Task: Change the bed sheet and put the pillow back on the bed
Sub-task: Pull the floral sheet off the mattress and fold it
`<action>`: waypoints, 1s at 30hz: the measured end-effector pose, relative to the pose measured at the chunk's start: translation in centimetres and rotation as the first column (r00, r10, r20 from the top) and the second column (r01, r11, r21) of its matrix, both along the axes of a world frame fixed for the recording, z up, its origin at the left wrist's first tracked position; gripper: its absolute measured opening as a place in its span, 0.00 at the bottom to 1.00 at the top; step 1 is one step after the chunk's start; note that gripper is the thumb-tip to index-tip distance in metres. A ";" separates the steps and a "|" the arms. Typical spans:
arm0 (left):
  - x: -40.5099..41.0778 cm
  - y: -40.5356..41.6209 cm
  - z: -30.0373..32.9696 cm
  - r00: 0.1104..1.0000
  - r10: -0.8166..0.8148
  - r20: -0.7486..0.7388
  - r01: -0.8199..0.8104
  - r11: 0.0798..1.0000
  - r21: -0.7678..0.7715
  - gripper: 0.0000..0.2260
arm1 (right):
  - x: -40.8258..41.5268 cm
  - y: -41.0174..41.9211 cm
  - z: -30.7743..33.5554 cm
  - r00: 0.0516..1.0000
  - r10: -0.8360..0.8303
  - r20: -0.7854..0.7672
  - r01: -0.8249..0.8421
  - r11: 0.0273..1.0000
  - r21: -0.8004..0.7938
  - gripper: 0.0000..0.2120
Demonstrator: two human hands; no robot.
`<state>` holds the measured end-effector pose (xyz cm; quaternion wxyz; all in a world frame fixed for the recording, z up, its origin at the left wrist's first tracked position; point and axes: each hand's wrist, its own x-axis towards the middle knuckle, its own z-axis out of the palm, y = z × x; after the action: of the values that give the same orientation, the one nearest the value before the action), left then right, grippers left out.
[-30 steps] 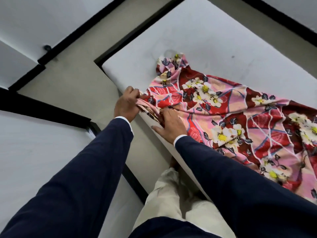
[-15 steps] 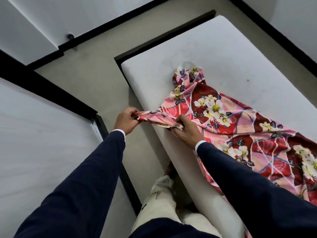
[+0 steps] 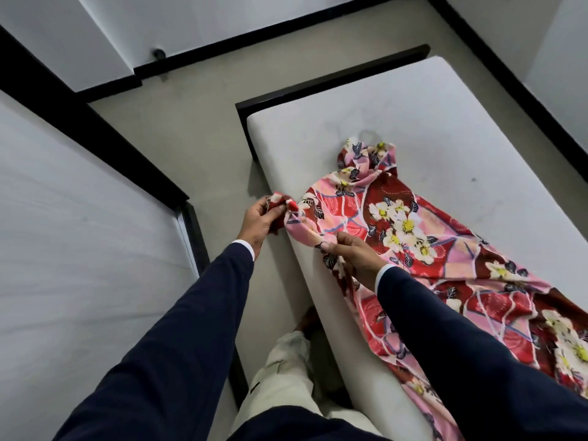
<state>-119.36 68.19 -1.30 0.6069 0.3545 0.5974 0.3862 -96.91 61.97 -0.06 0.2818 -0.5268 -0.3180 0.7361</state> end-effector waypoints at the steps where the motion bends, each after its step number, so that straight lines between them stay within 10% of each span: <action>1: 0.4 0.2 0.4 0.999 -0.026 -0.021 0.026 0.999 0.022 0.09 | 0.1 0.2 0.0 1.000 -0.002 -0.015 0.001 0.999 -0.036 0.08; 6: 1.8 1.6 2.3 0.955 -0.295 -0.027 0.296 0.950 0.097 0.12 | 0.7 1.5 1.4 0.992 0.123 0.006 -0.122 0.988 -0.093 0.24; 12: 3.3 2.3 3.6 0.859 -0.512 0.007 0.507 0.854 0.119 0.12 | 0.6 2.8 2.6 1.000 0.003 0.001 -0.003 0.999 -0.037 0.16; 30: 5.5 2.0 2.8 0.916 -0.316 -0.248 0.370 0.903 0.218 0.08 | 1.5 3.1 3.8 0.980 -0.199 -0.006 0.195 0.958 0.211 0.08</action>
<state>-113.89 70.19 1.52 0.5483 0.5693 0.5292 0.3087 -95.44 65.10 3.72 0.4054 -0.5288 -0.3421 0.6626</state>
